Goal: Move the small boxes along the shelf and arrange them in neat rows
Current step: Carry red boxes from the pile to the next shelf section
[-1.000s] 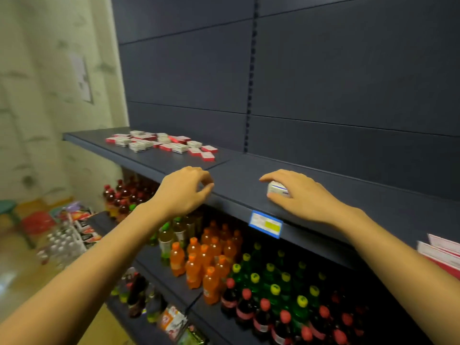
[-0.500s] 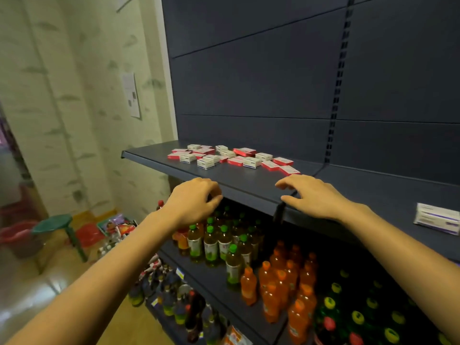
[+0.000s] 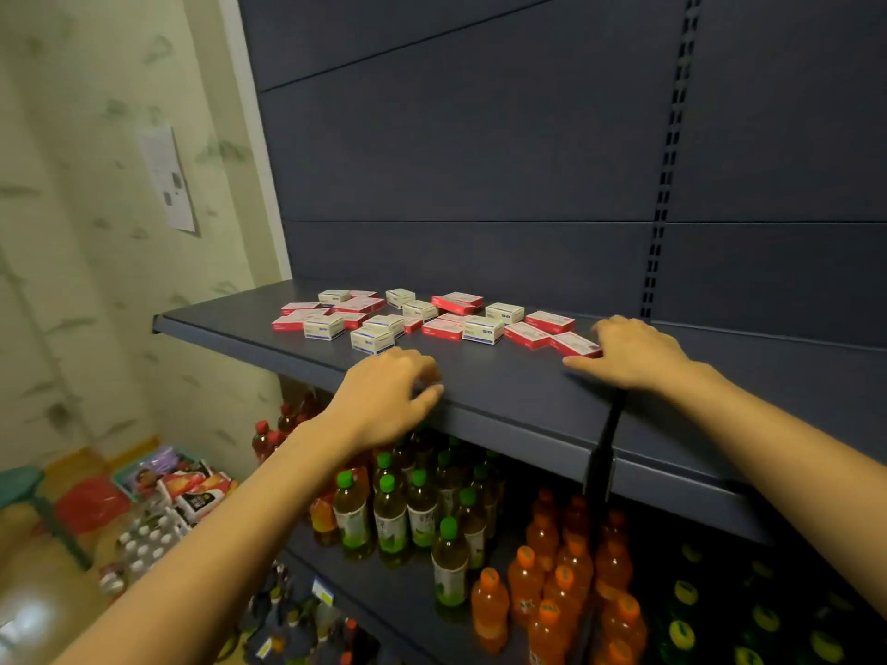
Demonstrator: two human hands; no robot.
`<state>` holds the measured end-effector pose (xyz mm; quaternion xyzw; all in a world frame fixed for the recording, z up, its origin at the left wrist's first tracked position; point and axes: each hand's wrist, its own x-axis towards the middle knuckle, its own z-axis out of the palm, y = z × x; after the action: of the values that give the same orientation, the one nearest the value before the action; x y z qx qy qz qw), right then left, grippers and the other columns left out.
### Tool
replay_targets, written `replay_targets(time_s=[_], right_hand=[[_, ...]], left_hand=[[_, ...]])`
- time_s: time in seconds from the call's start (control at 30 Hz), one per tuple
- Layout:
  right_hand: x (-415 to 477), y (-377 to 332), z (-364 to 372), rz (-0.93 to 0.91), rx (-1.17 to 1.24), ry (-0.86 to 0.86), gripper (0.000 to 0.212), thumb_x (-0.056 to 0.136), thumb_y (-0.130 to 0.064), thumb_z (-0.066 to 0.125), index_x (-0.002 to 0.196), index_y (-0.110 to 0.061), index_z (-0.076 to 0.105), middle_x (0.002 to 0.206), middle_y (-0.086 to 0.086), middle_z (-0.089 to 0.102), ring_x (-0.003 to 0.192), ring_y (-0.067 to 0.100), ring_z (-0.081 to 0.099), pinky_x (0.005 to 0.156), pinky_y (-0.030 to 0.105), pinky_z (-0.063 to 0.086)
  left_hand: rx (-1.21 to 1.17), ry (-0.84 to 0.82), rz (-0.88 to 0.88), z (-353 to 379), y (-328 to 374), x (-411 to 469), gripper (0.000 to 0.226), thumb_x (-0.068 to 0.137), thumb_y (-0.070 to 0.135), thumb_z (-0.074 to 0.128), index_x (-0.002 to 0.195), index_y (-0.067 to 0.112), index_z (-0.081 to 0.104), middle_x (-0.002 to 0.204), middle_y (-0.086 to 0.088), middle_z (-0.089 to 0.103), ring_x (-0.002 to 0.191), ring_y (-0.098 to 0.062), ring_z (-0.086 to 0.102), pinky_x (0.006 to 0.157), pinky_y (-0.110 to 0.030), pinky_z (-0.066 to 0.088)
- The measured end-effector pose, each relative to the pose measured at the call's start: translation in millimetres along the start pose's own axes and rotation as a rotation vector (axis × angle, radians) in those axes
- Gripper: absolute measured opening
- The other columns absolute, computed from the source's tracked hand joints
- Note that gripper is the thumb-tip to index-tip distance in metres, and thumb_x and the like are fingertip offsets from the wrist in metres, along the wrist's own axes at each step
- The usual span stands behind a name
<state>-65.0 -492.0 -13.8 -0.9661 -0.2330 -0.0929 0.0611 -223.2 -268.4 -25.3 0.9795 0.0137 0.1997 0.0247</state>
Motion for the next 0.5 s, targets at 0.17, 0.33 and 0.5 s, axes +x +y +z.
replay_targets(time_s=[0.17,0.33,0.5], right_hand=[[42,12,12,0.105,-0.035,-0.144,0.073,0.076,-0.071,0.049,0.119,-0.011,0.049,0.129,0.007,0.051,0.112,0.026,0.052,0.079,0.035,0.040],[70,22,10,0.095,-0.114,-0.191,0.053,0.079,-0.064,0.051,0.105,-0.018,0.056,0.114,0.004,0.060,0.091,0.023,0.054,0.072,0.031,0.040],[71,38,-2,0.080,-0.214,-0.133,0.049,0.081,-0.062,0.051,0.110,-0.022,0.052,0.117,-0.001,0.056,0.099,0.022,0.054,0.074,0.033,0.041]], left_hand=[[0.017,-0.041,0.066,17,-9,58,0.030,0.092,0.035,0.044,0.114,0.019,0.057,0.121,-0.005,0.059,0.114,-0.023,0.051,0.093,-0.039,0.044],[0.004,-0.020,0.162,30,-14,108,0.028,0.091,0.029,0.048,0.115,0.019,0.058,0.123,-0.005,0.059,0.113,-0.024,0.051,0.091,-0.037,0.044],[-0.022,-0.059,0.286,45,-8,155,0.028,0.092,0.022,0.048,0.118,0.017,0.056,0.126,-0.005,0.057,0.116,-0.024,0.049,0.092,-0.035,0.040]])
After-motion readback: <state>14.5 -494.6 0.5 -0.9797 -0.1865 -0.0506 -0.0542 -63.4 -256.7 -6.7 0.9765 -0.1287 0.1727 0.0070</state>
